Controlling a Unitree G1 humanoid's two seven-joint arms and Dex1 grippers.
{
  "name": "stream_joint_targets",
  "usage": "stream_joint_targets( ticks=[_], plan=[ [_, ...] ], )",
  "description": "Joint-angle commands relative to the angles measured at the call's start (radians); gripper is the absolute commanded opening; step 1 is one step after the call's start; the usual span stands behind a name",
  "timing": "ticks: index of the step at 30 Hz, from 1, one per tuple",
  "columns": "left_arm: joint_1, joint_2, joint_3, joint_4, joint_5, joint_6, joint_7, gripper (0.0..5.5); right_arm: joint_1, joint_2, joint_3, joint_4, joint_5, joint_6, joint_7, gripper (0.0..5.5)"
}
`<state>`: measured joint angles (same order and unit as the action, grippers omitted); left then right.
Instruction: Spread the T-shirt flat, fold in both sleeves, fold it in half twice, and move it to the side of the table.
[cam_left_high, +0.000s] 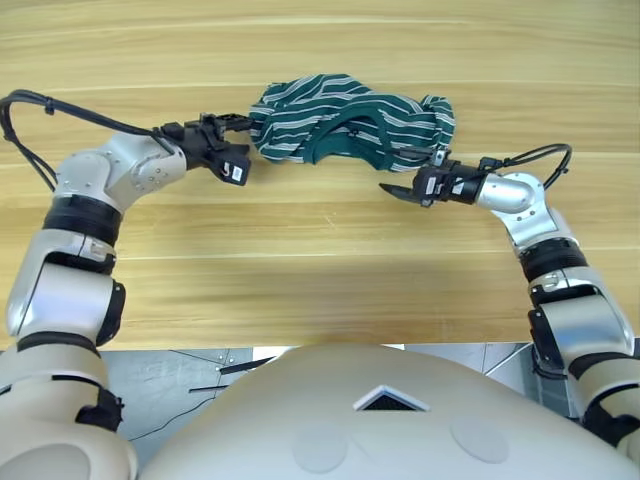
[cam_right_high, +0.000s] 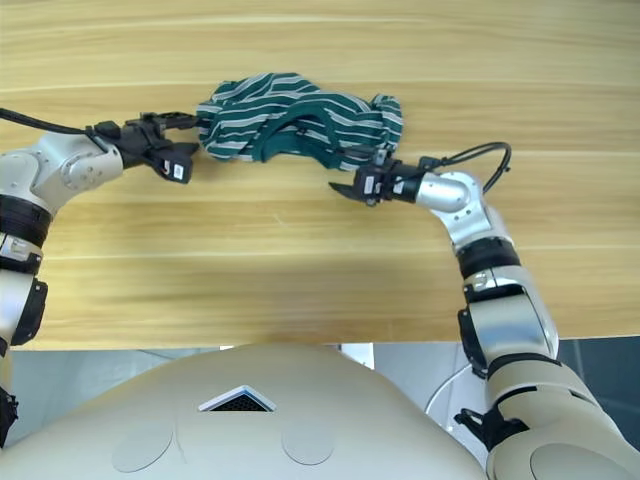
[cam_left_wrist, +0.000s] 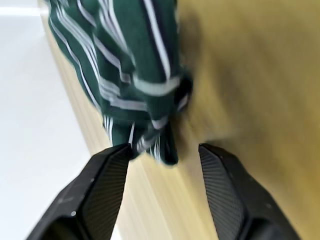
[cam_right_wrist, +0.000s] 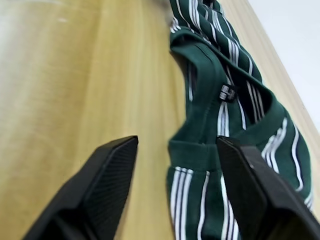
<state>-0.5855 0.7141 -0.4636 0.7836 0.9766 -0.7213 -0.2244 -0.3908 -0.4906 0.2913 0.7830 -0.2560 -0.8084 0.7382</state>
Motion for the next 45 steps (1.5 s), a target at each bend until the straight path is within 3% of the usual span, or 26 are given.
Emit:
stream_joint_targets(
  ticks=[1, 11, 22, 39, 42, 45],
  plan=[
    [-0.021, 0.000, -0.050, 0.068, 0.012, -0.012, 0.050, 2.54, -0.018, -0.002, 0.021, 0.049, -0.024, 0.012, -0.010, 2.90],
    [-0.059, -0.022, -0.081, 0.066, -0.035, -0.114, 0.189, 2.54, -0.051, -0.004, 0.042, 0.109, -0.030, 0.009, -0.057, 2.90],
    [0.016, 0.026, -0.057, -0.063, -0.179, -0.176, 0.058, 2.54, -0.052, 0.001, 0.052, 0.108, -0.026, 0.007, -0.068, 2.90],
    [-0.006, 0.014, -0.076, -0.023, -0.136, -0.159, 0.109, 0.07, -0.044, 0.003, 0.062, 0.111, -0.027, 0.007, -0.075, 2.96],
    [-0.005, 0.026, -0.053, -0.045, -0.173, -0.176, 0.104, 0.01, -0.051, -0.002, 0.071, 0.135, -0.055, 0.028, -0.095, 2.96],
    [0.004, 0.041, -0.018, -0.075, -0.234, -0.203, 0.087, 0.00, -0.060, -0.009, 0.088, 0.158, -0.082, 0.041, -0.121, 2.37]
  ],
)
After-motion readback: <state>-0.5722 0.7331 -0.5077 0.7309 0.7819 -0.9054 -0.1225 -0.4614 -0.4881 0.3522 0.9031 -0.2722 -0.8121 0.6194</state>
